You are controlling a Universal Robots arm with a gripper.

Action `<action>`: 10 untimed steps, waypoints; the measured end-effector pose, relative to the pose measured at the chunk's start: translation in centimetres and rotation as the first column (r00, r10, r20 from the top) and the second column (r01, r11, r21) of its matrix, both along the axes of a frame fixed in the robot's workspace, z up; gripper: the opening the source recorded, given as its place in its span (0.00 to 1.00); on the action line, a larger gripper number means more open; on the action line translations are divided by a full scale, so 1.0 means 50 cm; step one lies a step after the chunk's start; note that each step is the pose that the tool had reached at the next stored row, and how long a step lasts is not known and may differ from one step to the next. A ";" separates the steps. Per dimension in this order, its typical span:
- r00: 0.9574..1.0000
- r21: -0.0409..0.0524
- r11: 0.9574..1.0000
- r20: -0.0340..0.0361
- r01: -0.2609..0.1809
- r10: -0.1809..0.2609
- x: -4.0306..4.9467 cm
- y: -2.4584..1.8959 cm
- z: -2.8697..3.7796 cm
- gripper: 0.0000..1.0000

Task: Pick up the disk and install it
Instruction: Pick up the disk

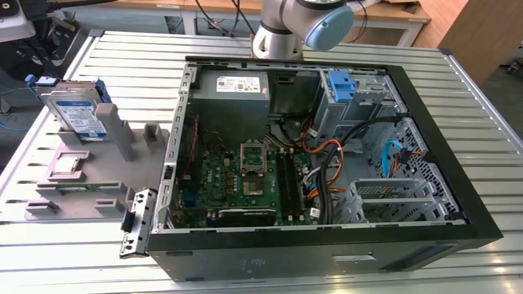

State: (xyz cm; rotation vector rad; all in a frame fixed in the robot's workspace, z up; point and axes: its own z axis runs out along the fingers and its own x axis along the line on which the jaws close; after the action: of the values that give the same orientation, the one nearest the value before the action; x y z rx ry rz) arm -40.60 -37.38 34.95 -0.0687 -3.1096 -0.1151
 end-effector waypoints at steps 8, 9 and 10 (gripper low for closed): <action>0.994 0.000 0.994 0.000 -0.107 0.107 0.000 0.0000 0.000 0.11; 0.992 0.000 0.992 0.000 -0.125 0.125 0.000 0.0000 0.000 0.11; 0.990 0.000 0.990 0.000 -0.141 0.141 0.000 0.0000 0.000 0.11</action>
State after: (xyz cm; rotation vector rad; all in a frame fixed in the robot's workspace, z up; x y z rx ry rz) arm -40.60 -37.38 34.93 0.1512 -3.1016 -0.1114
